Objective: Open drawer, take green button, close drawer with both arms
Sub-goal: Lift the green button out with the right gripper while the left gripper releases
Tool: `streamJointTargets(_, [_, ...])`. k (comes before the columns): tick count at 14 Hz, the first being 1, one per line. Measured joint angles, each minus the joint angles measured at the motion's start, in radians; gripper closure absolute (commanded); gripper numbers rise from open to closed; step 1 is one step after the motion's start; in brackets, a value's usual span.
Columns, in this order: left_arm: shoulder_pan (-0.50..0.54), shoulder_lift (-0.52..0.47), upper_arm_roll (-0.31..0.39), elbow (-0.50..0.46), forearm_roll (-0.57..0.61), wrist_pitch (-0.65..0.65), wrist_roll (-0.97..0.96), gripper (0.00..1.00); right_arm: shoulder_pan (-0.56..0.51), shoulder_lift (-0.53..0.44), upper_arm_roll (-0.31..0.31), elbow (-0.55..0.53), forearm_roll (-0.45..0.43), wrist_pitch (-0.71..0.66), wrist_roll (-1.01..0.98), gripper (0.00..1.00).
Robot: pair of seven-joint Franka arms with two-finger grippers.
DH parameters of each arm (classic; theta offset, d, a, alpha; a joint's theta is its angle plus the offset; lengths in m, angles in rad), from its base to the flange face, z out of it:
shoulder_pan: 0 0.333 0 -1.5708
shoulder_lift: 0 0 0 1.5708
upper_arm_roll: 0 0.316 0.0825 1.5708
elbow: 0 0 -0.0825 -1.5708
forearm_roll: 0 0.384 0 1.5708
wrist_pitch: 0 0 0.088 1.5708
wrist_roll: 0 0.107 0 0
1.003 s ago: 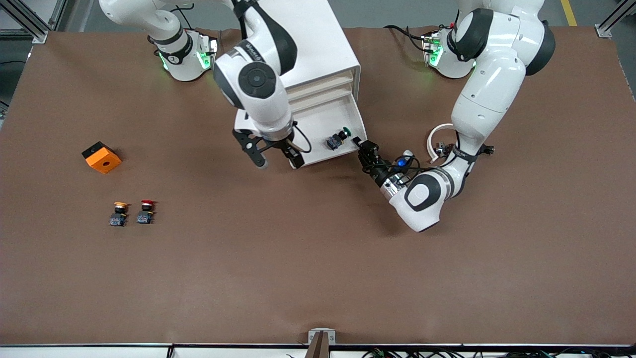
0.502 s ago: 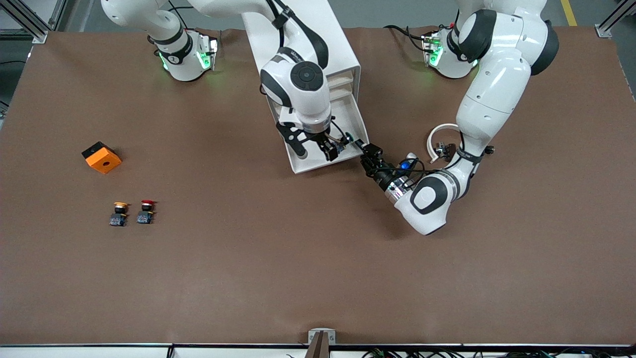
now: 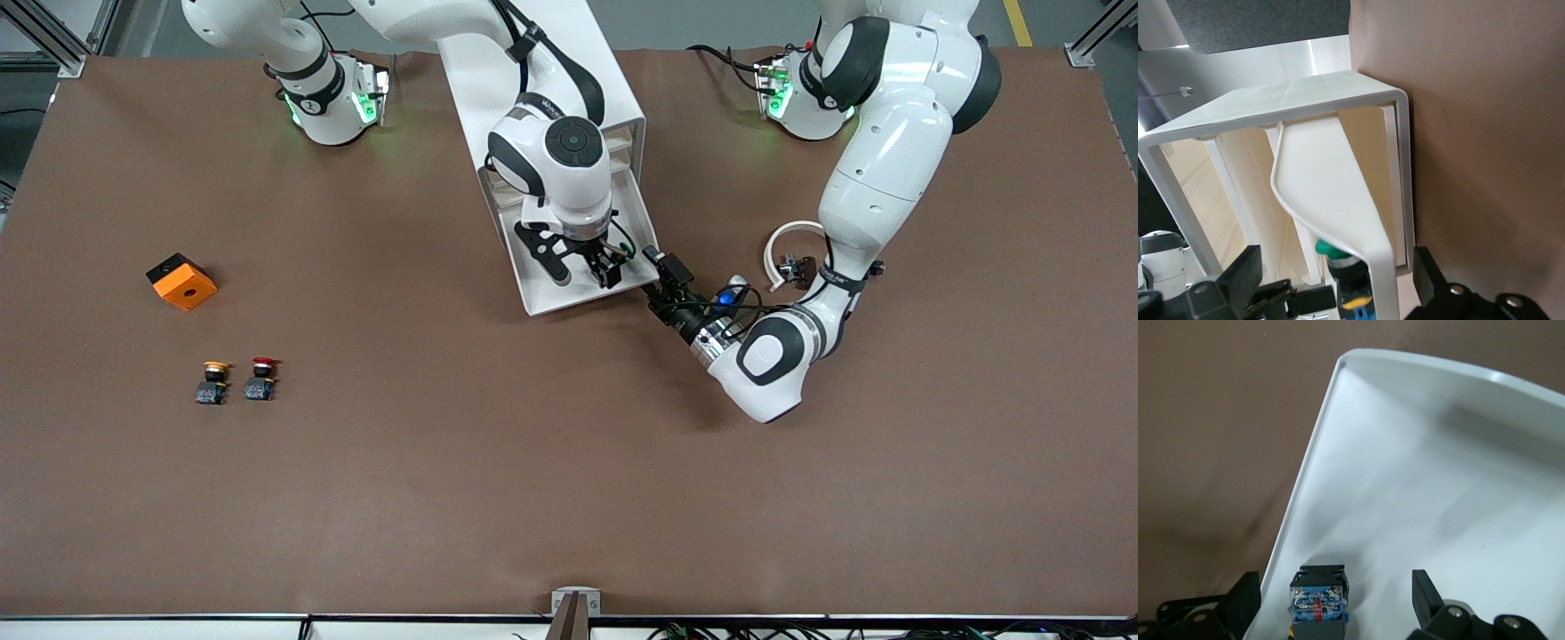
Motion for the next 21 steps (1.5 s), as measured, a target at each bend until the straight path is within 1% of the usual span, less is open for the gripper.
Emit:
streamJointTargets(3, [0.000, -0.021, 0.006, 0.044, 0.069, 0.021, 0.029, 0.00, 0.008, 0.024, 0.000, 0.026, -0.003, 0.000, 0.000, 0.00])
streamJointTargets(6, [-0.003, -0.074, 0.005, 0.070, 0.100, 0.028, 0.148, 0.00, 0.010, 0.047, 0.000, 0.055, -0.003, -0.001, 0.000, 0.00])
streamJointTargets(9, [-0.002, -0.118, 0.006, 0.071, 0.151, 0.030, 0.351, 0.00, 0.010, 0.056, -0.001, 0.063, -0.003, -0.002, 0.000, 0.00])
streamJointTargets(12, [-0.002, -0.132, 0.008, 0.072, 0.244, 0.050, 0.573, 0.00, 0.010, 0.070, -0.001, 0.073, -0.003, -0.002, 0.000, 0.00])
streamJointTargets(15, [-0.004, -0.157, 0.008, 0.073, 0.339, 0.164, 0.772, 0.00, 0.011, 0.092, -0.001, 0.091, -0.003, -0.002, 0.000, 0.00])
streamJointTargets(17, [-0.006, -0.174, 0.007, 0.073, 0.399, 0.253, 0.865, 0.00, 0.011, 0.098, -0.001, 0.100, -0.003, -0.002, 0.000, 0.19])
streamJointTargets(18, [-0.007, -0.180, 0.007, 0.073, 0.413, 0.305, 0.902, 0.00, 0.011, 0.099, -0.001, 0.103, -0.003, -0.002, 0.000, 0.34])
streamJointTargets(19, [-0.008, -0.183, 0.007, 0.072, 0.419, 0.357, 0.932, 0.00, 0.012, 0.099, -0.001, 0.106, -0.003, -0.002, 0.000, 0.54])
streamJointTargets(21, [-0.010, -0.186, 0.007, 0.072, 0.425, 0.453, 0.994, 0.00, 0.012, 0.099, -0.001, 0.114, -0.003, -0.002, 0.000, 0.87])
